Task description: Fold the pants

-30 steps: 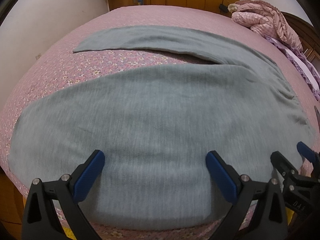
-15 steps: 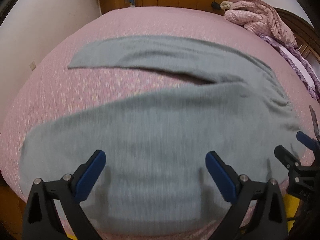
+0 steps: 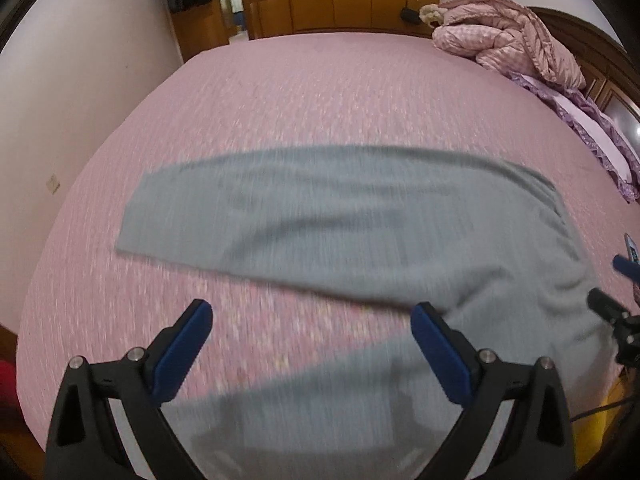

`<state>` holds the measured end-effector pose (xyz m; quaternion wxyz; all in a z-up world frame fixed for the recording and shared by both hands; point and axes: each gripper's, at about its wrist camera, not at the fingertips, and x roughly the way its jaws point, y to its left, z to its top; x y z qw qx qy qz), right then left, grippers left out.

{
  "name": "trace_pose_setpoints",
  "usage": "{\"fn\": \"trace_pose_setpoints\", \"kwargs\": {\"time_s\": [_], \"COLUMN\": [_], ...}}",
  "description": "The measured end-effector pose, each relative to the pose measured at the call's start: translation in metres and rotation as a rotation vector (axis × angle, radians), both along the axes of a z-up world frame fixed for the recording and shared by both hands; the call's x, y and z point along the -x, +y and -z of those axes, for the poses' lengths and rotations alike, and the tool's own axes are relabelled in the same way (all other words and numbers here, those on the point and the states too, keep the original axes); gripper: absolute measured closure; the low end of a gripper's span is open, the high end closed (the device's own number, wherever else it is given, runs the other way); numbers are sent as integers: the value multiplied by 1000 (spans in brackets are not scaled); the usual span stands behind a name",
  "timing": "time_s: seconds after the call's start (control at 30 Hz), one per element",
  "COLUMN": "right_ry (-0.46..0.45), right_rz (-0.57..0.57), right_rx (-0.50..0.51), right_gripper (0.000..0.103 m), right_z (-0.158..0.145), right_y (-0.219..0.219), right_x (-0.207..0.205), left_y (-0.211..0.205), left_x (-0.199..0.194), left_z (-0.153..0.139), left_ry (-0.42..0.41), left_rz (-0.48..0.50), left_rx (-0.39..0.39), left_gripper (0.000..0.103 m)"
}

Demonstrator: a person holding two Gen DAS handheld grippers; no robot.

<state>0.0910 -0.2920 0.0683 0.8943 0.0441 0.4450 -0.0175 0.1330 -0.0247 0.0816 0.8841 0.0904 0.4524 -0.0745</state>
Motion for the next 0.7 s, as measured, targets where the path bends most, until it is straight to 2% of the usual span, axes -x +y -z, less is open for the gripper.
{"fn": "trace_pose_setpoints", "kwargs": {"time_s": [0.2,0.47,0.7], "right_ry": [20,69,95], "right_rz": [18,44,40], "right_rx": [26,17,54], "right_gripper": [0,0,0], "right_z": [-3,8,19], "right_y": [-27,-51,-64], "right_x": [-39,-79,-107], "left_y": [-5,-1,-3], "left_x": [-61,-121,-168], "left_z": [1,9,26], "left_ry": [31,70,90], "left_rz": [27,24,62], "left_rx": [-11,-13,-96], "left_gripper": [2,2,3]}}
